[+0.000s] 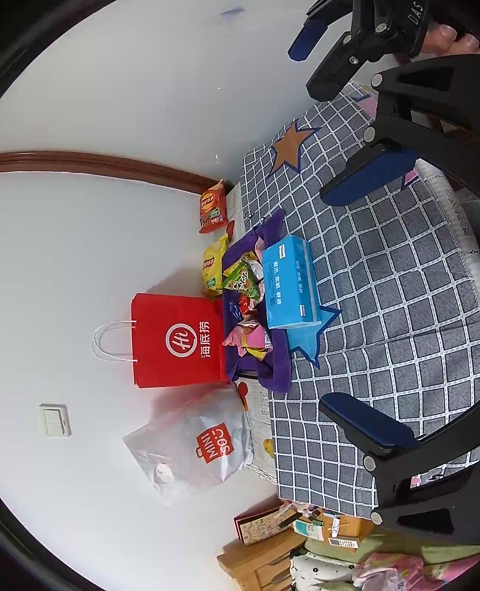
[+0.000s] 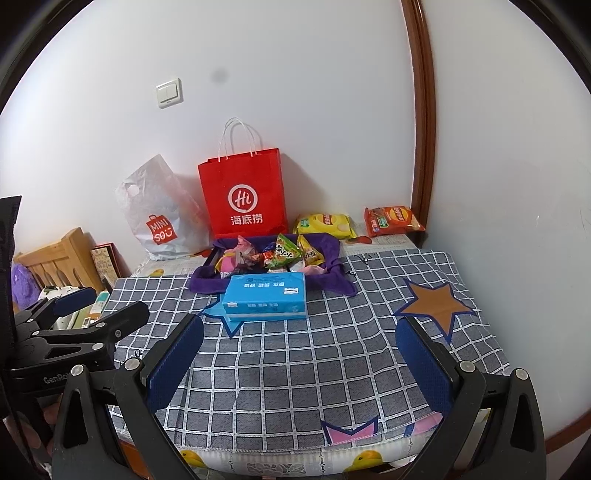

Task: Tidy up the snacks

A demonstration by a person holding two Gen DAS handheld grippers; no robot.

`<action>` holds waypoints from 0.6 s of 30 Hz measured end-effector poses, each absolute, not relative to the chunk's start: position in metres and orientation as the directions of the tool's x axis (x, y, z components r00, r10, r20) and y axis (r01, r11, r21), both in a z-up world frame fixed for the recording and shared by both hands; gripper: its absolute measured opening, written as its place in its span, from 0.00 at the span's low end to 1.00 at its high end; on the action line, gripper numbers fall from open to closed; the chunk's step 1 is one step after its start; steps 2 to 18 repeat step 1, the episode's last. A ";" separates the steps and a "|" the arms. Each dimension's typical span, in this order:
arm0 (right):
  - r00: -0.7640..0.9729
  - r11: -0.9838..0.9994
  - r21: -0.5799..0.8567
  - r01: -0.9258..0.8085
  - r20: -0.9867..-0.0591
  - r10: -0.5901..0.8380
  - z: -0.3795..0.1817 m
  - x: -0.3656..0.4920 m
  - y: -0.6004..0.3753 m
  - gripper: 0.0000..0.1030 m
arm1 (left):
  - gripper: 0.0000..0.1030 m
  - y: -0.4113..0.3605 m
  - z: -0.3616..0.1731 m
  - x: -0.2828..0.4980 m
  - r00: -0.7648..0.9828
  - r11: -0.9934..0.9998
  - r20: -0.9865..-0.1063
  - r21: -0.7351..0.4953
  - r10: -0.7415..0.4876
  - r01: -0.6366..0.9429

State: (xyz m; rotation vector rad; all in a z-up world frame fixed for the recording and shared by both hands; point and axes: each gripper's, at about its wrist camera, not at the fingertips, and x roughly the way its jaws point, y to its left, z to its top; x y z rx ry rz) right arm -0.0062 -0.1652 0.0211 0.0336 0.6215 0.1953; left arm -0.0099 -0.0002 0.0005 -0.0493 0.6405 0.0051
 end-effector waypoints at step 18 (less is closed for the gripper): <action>0.795 0.980 0.094 -0.176 -0.573 0.198 0.021 -0.006 -0.165 0.99 | 0.99 0.000 0.000 -0.009 0.801 0.999 -0.599 -0.046 -0.013 -0.018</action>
